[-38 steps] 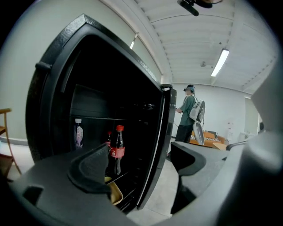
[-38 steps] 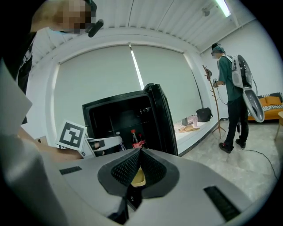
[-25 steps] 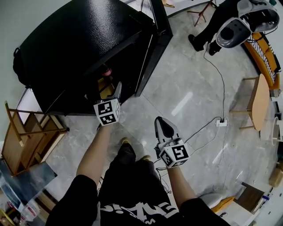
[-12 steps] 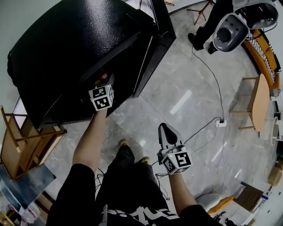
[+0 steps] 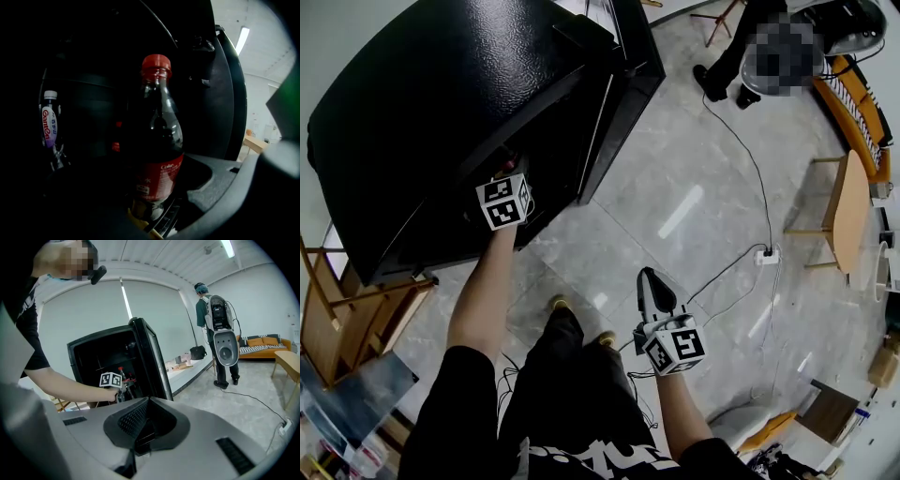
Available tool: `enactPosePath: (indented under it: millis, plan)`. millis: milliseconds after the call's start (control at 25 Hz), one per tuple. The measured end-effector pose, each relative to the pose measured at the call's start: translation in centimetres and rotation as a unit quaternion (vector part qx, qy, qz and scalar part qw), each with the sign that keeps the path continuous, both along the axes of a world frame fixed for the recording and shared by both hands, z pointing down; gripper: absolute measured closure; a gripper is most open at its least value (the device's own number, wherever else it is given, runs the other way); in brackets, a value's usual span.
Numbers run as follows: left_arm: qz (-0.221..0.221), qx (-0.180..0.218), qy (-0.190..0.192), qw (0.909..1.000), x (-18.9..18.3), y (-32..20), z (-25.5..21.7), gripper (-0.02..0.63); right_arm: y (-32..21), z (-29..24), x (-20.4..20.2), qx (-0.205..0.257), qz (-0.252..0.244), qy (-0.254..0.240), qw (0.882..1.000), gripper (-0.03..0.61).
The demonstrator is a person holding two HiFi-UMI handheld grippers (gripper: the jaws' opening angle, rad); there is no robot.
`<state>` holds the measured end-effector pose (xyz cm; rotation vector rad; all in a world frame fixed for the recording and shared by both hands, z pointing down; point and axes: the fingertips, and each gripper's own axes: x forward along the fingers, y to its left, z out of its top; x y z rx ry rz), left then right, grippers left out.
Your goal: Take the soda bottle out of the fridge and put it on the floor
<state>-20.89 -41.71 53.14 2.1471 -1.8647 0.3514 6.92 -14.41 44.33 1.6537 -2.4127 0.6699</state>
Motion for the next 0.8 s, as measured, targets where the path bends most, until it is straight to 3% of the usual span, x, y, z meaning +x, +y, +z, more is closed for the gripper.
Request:
enactPosePath:
  millis: [440,800]
  plan:
    - [0.031,-0.017,-0.019,0.9992,0.9,2.5,-0.6,0.299,1.9,-0.1,1.4,-0.008,0.004,0.001,1.0,0.554]
    - [0.075,-0.008,-0.005,0.9971,5.5,8.1,-3.4,0.299,4.6,-1.6,2.4,0.001,-0.004,-0.006,1.0,0.554]
